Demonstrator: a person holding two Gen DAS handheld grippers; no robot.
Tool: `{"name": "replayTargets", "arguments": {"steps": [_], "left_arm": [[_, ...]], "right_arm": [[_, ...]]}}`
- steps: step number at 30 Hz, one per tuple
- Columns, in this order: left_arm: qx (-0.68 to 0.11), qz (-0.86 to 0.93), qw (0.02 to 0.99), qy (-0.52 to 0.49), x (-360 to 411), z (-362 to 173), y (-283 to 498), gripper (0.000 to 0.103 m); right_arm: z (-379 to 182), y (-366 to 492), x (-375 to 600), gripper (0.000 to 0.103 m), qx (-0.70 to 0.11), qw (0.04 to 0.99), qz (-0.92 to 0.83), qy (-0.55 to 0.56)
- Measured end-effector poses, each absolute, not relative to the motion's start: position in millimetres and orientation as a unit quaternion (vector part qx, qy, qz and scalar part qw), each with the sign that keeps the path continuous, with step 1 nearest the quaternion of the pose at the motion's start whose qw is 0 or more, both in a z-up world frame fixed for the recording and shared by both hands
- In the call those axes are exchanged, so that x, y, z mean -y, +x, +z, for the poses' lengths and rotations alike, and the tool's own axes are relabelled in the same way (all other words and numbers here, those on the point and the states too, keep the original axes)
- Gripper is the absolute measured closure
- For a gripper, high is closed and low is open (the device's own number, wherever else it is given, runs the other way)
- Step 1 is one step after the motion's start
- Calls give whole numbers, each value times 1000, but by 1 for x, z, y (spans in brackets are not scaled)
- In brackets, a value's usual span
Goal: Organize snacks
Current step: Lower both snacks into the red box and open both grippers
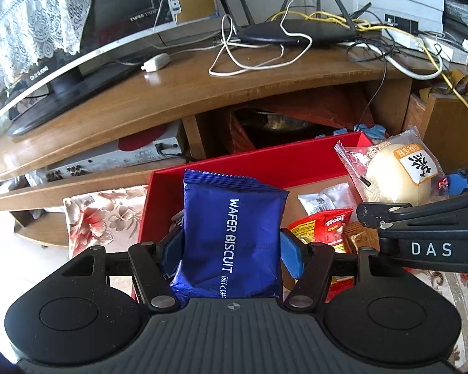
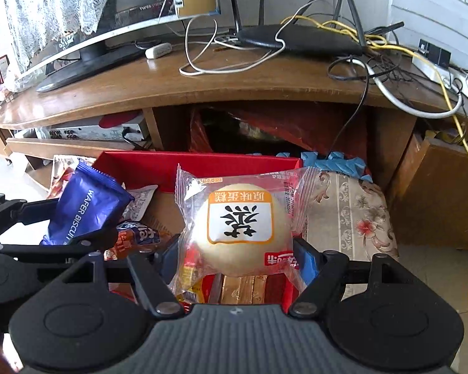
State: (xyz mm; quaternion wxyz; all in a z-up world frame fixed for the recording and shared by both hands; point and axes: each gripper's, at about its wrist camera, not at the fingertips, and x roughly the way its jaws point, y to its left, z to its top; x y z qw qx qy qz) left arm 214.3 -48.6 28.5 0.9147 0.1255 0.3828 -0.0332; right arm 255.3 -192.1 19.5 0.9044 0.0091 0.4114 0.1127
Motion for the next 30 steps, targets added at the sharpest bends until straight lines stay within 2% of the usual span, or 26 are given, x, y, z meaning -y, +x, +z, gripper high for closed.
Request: {"name": "replayTargets", "arguments": {"steps": [16, 30], "left_arm": [[-405, -14, 907, 115, 44, 8, 235, 33], [-411, -11, 906, 103, 41, 8, 237, 30]], "right_arm": [[-11, 280, 188, 27, -449, 885, 121, 21], [-11, 282, 187, 24, -449, 885, 122, 14]]}}
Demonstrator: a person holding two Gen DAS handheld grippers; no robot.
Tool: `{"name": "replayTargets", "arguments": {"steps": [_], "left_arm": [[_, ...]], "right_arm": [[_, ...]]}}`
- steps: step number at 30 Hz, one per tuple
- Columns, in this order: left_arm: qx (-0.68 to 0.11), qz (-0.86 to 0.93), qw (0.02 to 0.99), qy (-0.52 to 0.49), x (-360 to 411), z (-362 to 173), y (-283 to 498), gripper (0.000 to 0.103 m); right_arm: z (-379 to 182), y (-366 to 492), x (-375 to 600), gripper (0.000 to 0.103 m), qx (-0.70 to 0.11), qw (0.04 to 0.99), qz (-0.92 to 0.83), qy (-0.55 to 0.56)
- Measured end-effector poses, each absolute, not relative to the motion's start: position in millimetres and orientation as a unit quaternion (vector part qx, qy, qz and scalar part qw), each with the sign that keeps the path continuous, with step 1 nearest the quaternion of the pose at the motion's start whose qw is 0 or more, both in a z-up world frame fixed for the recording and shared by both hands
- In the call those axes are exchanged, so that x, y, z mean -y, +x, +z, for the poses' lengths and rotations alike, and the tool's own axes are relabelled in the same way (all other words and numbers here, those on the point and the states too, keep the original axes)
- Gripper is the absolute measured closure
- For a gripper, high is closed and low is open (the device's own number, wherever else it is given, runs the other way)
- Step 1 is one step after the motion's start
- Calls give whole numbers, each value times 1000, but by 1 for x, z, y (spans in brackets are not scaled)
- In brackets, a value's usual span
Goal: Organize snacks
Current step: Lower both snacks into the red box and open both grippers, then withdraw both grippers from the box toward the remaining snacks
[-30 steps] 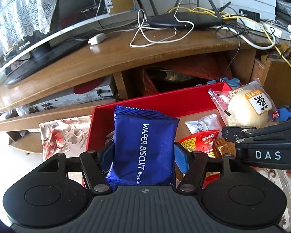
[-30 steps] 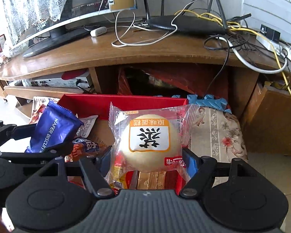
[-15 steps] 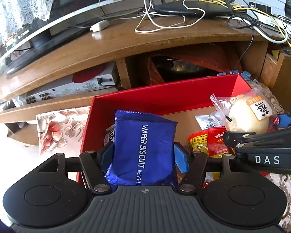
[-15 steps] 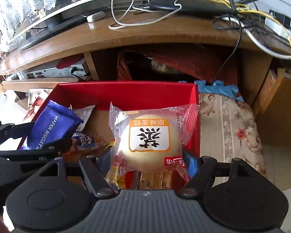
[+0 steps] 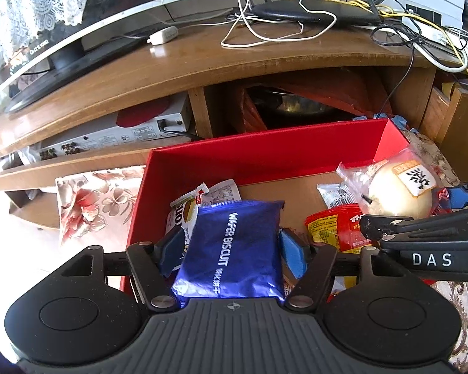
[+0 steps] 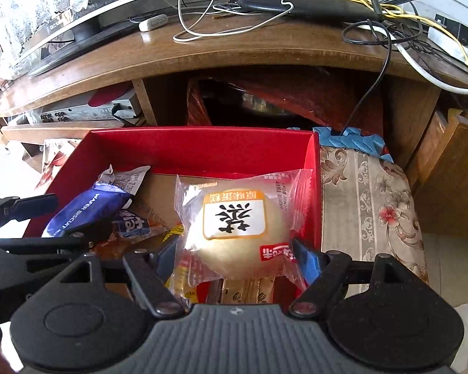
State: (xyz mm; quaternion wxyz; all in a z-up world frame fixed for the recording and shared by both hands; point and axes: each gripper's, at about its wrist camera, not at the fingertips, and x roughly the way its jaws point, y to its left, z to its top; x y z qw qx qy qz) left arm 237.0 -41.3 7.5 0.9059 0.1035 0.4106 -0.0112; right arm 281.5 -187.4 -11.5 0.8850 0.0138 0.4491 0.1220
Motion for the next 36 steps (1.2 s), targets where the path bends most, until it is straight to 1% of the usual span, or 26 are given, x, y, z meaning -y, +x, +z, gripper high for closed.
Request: {"name": "replayTargets", "arguments": {"steps": [13, 36], "left_arm": [[-406, -16, 910, 86, 37, 18, 234, 24], [-408, -26, 911, 57, 21, 30, 207, 22]], "right_arm": [[-1, 277, 191, 23, -436, 891, 120, 26], [21, 251, 200, 23, -418, 899, 127, 41]]}}
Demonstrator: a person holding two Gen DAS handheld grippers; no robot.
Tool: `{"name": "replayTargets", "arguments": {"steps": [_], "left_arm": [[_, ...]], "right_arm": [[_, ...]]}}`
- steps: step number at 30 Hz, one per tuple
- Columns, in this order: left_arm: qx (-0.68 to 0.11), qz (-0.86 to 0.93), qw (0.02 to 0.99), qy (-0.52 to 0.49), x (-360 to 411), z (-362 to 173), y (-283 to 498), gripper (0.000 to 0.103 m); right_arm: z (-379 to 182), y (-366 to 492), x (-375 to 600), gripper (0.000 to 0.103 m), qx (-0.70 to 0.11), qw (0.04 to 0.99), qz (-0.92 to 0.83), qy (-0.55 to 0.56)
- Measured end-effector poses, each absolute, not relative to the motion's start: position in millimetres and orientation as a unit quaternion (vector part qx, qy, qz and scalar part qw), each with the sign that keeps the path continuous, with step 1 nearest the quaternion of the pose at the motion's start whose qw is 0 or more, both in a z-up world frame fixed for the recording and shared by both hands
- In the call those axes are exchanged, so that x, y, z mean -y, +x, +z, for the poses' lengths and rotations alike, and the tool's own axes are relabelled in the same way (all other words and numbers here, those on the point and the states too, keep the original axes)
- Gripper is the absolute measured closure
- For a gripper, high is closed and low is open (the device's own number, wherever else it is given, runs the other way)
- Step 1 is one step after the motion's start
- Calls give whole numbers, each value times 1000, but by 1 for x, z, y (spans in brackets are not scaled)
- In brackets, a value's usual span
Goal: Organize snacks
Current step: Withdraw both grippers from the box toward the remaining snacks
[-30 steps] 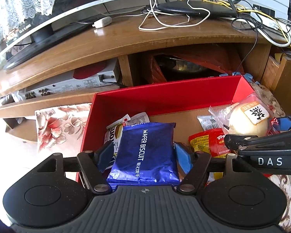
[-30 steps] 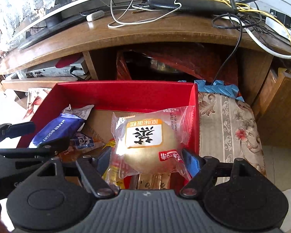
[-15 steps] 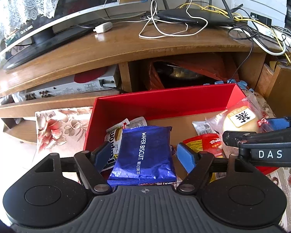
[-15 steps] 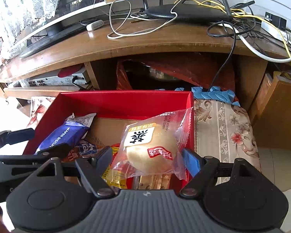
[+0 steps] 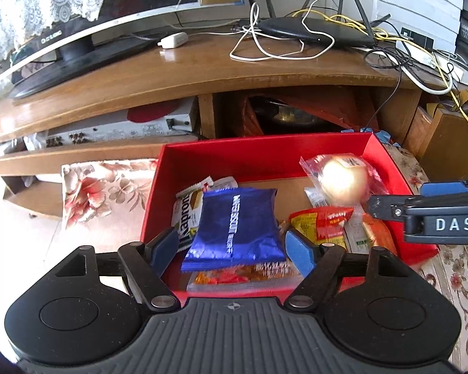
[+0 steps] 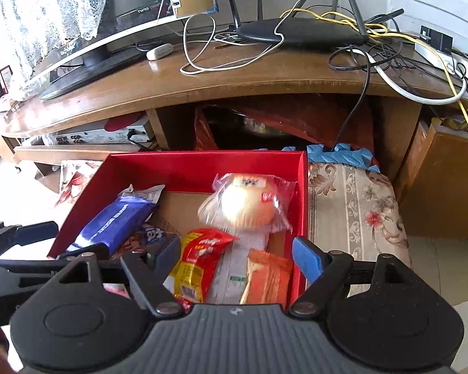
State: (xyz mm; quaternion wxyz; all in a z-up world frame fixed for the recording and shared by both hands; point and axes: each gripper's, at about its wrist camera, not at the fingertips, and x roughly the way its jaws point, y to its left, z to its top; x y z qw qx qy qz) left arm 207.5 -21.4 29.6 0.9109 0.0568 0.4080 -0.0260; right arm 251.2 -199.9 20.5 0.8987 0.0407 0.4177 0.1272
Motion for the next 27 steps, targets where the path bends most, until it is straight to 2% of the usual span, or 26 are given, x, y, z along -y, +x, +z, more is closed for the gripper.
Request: {"name": "replayTargets", "arguments": {"steps": [11, 23, 27], "left_arm": [[-440, -36, 897, 38, 3, 20, 172, 21], [-507, -52, 860, 0, -19, -22, 190, 20], [-510, -54, 858, 20, -9, -28, 194, 17]], "right_arm": [[22, 204, 186, 23, -433, 886, 163, 42], [5, 185, 166, 22, -467, 863, 191, 23], [3, 185, 166, 22, -470, 861, 195, 25]]}}
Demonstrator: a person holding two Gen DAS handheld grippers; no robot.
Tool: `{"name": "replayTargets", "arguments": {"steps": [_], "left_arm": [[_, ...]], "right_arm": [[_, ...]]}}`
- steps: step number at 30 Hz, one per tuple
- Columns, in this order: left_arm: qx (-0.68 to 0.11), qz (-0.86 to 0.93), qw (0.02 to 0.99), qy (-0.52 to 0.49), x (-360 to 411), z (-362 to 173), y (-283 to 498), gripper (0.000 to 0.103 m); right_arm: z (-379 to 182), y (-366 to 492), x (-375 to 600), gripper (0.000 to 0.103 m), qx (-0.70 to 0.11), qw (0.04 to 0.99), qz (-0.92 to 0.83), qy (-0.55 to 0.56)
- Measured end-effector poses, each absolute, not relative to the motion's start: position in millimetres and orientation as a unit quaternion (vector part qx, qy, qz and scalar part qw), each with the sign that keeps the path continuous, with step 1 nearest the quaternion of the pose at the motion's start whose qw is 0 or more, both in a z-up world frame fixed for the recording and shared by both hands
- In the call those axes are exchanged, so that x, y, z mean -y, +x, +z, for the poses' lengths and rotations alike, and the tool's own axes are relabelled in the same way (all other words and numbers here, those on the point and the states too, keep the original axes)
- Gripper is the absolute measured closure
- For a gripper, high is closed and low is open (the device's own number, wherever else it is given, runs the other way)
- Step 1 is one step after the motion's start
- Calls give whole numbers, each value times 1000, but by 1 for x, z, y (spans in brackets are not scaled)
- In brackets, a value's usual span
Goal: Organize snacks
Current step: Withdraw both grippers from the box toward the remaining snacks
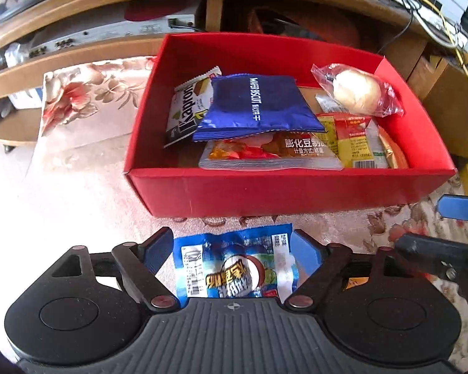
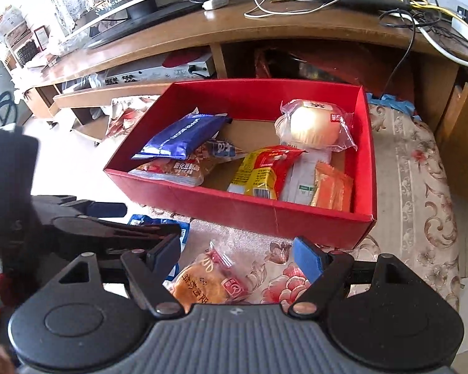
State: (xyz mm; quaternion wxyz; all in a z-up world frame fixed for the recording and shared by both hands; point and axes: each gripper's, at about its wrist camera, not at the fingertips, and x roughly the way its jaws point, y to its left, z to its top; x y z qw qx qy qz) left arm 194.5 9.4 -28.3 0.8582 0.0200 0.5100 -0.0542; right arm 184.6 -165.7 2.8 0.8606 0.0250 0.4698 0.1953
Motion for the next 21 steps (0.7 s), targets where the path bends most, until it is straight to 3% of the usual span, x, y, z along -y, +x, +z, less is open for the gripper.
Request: {"name": "replayTargets", "arguments": {"steps": [8, 21], "left_arm": [[-526, -57, 848, 27, -9, -41, 201, 16], [-574, -94, 812, 41, -8, -39, 144, 14]], "right_arm": [[-3, 187, 165, 22, -480, 854, 196, 25], [1, 181, 169, 22, -483, 850, 206, 36]]}}
